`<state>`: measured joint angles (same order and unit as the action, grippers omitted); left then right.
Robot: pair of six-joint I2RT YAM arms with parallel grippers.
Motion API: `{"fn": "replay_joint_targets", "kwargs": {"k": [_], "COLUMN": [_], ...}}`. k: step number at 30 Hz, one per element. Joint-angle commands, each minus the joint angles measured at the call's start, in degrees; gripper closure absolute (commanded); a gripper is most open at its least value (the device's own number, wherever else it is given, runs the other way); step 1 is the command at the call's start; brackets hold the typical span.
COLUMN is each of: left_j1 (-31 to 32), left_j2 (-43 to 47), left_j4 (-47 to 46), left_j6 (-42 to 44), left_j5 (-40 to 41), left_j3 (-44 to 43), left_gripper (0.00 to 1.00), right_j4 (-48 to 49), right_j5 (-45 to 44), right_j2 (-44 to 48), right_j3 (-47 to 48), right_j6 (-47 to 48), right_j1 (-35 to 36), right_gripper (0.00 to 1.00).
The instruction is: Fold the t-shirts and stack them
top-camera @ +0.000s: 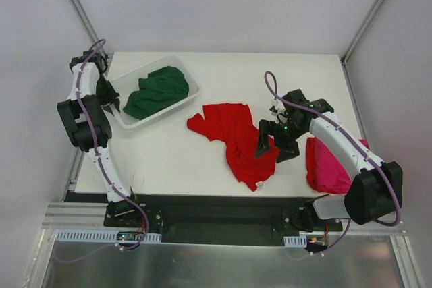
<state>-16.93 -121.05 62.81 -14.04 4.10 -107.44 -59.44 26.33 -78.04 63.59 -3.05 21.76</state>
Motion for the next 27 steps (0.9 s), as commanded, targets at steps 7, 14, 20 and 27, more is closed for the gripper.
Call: {"fn": "replay_joint_targets", "kwargs": {"k": [7, 14, 20, 27], "left_j1": [-2.59, 4.88, 10.77, 14.64], "left_j2": [-0.23, -4.00, -12.70, -15.71], "left_j4": [0.12, 0.39, 0.39, -4.87], "left_j6": [-6.97, -7.92, -15.73, -22.96], "left_j5": [-8.58, -9.64, -13.41, -22.90], "left_j3": [-9.27, -15.69, -28.16, -32.59], "left_gripper": [1.00, 1.00, 1.00, 0.06], "right_j4": [-0.06, 0.82, 0.64, 0.99], "right_j5": [-0.49, -0.05, -0.40, -1.45], "right_j2": [1.14, 0.61, 4.38, 8.69], "right_j3": [-1.54, -0.93, -2.94, -7.52], "right_j6": [-1.78, -3.01, -4.07, -5.12], "right_j1": [0.57, 1.53, 2.15, 2.32], "right_gripper": [0.04, 0.05, 0.04, 0.04]}}
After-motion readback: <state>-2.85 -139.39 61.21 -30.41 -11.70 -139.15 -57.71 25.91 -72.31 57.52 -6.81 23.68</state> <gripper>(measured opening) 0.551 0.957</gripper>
